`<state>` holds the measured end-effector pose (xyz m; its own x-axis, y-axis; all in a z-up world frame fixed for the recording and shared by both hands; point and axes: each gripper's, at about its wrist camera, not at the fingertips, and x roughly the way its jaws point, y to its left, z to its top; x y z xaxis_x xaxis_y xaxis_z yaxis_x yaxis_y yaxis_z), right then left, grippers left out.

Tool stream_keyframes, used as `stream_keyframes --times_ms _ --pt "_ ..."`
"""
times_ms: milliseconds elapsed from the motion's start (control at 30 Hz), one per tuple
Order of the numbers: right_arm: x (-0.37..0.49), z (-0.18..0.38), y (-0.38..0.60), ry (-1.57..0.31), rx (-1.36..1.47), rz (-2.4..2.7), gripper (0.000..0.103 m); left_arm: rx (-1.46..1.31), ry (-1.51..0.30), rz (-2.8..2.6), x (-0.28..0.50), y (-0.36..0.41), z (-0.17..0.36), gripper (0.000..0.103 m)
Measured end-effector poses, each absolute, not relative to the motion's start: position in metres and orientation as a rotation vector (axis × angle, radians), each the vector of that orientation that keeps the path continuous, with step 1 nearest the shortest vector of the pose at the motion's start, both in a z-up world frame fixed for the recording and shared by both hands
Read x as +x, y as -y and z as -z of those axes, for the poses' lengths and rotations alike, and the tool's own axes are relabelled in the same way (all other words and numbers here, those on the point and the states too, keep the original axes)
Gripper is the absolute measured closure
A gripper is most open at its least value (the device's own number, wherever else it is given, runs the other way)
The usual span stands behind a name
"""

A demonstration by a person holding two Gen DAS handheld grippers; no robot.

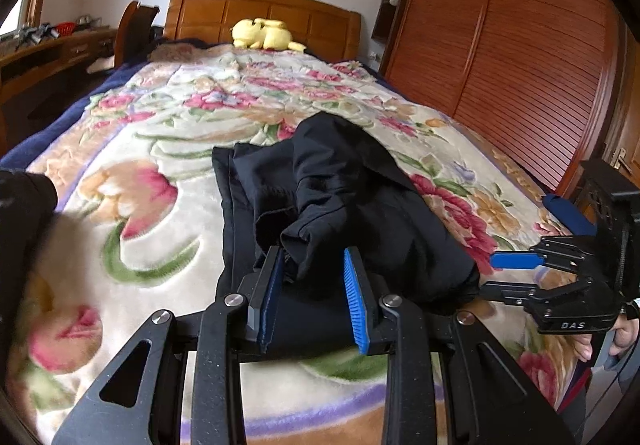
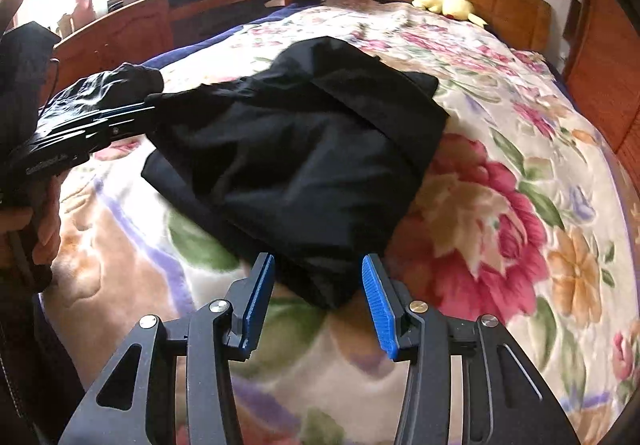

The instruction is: Fold large clothes

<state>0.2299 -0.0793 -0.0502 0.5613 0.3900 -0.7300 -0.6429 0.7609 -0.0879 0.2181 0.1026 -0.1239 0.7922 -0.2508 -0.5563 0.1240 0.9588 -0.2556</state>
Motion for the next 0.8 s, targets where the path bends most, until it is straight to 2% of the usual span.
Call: stream_keyframes --times_ms 167,200,267,333,600,800 --pt "0.221 0.046 0.079 -0.751 -0.357 -0.611 0.056 -0.210 -0.610 0.215 0.217 -0.102 0.125 0.073" --pt "0.220 0.045 0.079 -0.746 -0.357 -0.611 0.056 -0.200 -0.604 0.215 0.216 -0.101 0.125 0.078" --pt "0.220 0.044 0.078 -0.733 -0.354 -0.612 0.056 -0.186 -0.608 0.227 0.216 -0.099 0.124 0.096" --pt "0.219 0.042 0.076 -0.720 -0.351 -0.613 0.056 -0.174 -0.607 0.223 0.215 -0.098 0.124 0.099" --pt "0.221 0.032 0.063 -0.673 -0.343 -0.656 0.056 -0.148 -0.609 0.174 0.206 -0.109 0.124 0.099" --pt "0.243 0.044 0.043 -0.710 -0.364 -0.663 0.056 -0.129 -0.637 0.159 0.206 -0.110 0.129 0.099"
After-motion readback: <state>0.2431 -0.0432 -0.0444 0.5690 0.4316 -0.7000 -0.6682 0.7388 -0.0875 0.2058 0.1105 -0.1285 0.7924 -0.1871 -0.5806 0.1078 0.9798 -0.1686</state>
